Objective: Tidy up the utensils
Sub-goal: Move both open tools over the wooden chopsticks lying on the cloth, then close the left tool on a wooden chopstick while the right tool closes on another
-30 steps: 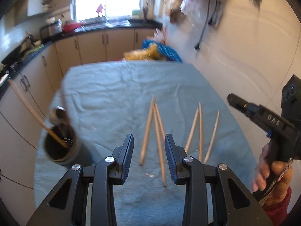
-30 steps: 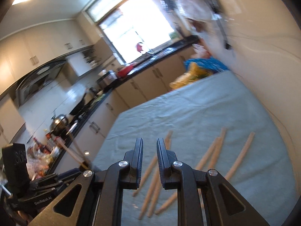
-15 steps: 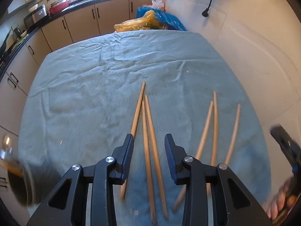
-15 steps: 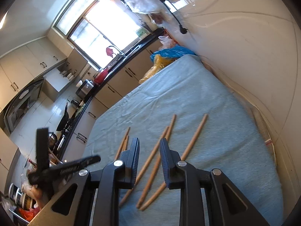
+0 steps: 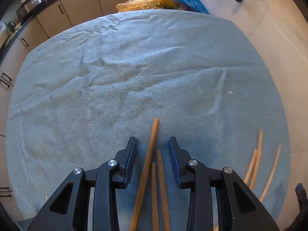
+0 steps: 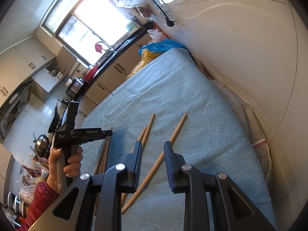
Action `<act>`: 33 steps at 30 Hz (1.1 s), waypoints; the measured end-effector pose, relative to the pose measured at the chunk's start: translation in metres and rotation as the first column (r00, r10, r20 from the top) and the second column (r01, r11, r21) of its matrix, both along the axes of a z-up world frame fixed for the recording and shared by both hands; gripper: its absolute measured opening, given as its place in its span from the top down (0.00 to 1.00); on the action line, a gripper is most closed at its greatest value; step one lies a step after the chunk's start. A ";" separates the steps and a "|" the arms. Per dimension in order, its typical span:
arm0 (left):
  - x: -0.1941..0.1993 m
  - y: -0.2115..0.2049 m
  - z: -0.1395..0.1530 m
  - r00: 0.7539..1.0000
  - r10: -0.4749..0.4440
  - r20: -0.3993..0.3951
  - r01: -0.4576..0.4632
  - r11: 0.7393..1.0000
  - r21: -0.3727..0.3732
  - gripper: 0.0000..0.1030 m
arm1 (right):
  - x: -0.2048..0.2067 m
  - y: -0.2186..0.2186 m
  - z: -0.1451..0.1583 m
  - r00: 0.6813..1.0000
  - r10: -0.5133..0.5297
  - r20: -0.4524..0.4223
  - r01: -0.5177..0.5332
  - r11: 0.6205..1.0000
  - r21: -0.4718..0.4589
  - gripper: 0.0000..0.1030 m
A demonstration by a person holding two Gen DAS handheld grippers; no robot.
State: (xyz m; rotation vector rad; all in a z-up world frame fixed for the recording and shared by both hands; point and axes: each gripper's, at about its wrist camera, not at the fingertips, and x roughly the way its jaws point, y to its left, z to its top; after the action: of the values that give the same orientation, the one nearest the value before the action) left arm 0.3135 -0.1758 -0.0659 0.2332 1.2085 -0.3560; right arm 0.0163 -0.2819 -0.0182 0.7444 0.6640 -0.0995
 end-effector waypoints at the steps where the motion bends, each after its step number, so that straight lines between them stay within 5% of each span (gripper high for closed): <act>1: 0.000 -0.001 0.001 1.000 -0.008 0.012 0.008 1.000 0.000 0.68 | 0.003 -0.001 -0.001 1.000 -0.002 -0.019 0.002 1.000 -0.005 0.73; 3: 0.001 -0.005 0.001 0.999 -0.024 0.021 0.024 1.000 0.002 0.69 | 0.009 -0.004 -0.002 0.999 -0.008 -0.038 0.008 1.000 -0.002 0.70; 8: -0.005 -0.007 0.000 0.998 -0.036 0.055 0.035 0.999 0.026 0.91 | 0.030 -0.016 -0.015 0.989 -0.038 -0.145 0.044 0.998 0.040 0.68; 14: -0.009 0.010 0.000 1.000 -0.012 0.028 0.012 1.000 -0.006 0.93 | 0.073 -0.023 -0.031 0.965 -0.023 -0.261 0.043 0.997 0.071 0.68; 25: -0.007 0.035 -0.002 1.000 -0.010 0.006 0.011 0.997 -0.071 0.94 | 0.136 0.001 -0.030 0.881 -0.050 -0.470 -0.058 0.976 -0.211 0.69; 27: -0.006 0.038 -0.003 1.000 -0.009 0.002 0.009 0.997 -0.081 0.94 | 0.146 0.011 -0.029 0.861 -0.040 -0.507 -0.125 0.949 -0.288 0.82; 33: -0.010 0.037 -0.002 1.000 -0.011 0.013 0.012 0.997 -0.079 0.95 | 0.151 0.016 -0.028 0.862 0.009 -0.507 -0.195 0.929 -0.316 0.94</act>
State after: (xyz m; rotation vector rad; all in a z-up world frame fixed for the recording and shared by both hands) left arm 0.3033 -0.1385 -0.0679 0.1736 1.1781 -0.4112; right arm 0.1676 -0.2660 -0.0465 0.3196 1.1462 -0.3141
